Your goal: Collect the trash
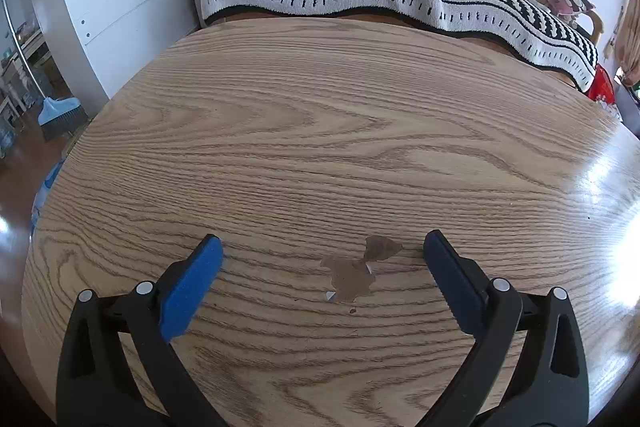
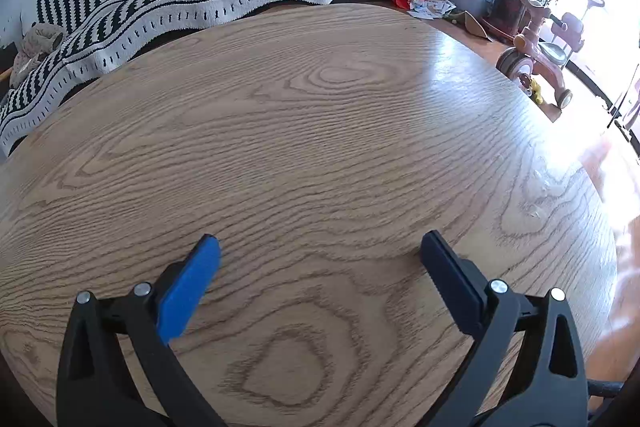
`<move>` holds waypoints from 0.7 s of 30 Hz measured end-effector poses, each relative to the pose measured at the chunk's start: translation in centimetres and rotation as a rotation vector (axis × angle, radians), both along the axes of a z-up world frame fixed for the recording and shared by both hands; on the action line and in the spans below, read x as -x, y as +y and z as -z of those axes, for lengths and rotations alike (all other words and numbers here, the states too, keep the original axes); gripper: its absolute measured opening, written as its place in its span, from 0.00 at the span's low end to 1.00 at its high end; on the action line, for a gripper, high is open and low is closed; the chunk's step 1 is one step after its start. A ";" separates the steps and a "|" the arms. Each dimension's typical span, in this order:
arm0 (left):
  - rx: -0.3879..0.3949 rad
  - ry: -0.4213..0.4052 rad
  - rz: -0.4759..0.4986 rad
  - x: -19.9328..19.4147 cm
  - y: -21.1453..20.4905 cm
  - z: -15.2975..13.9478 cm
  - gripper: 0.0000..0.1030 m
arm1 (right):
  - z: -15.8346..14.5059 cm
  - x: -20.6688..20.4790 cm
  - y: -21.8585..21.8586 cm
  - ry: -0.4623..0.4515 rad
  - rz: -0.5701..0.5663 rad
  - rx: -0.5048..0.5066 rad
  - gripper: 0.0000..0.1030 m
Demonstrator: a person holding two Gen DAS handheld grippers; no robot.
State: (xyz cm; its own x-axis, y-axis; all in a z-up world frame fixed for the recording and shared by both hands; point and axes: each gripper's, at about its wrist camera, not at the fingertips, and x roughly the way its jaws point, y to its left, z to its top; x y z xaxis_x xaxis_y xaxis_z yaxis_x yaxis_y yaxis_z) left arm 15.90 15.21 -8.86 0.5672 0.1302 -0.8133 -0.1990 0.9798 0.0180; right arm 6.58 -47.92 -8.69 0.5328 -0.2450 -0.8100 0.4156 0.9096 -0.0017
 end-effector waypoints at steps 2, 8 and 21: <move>0.000 0.000 0.000 -0.1 0.0 0.0 0.94 | 0.0 0.0 0.1 0.000 0.000 0.000 0.94; 0.000 0.000 0.000 -0.1 0.0 0.0 0.94 | 0.0 0.0 0.1 0.000 0.001 0.000 0.94; 0.001 0.001 0.000 0.0 0.0 -0.1 0.94 | 0.0 0.0 0.1 0.000 0.001 0.000 0.94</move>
State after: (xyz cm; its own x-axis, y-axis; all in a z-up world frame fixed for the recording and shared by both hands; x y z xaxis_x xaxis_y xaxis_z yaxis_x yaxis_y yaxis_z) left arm 15.92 15.22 -8.79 0.5665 0.1295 -0.8138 -0.1988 0.9799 0.0175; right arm 6.60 -47.79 -8.70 0.5321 -0.2457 -0.8102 0.4169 0.9089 -0.0019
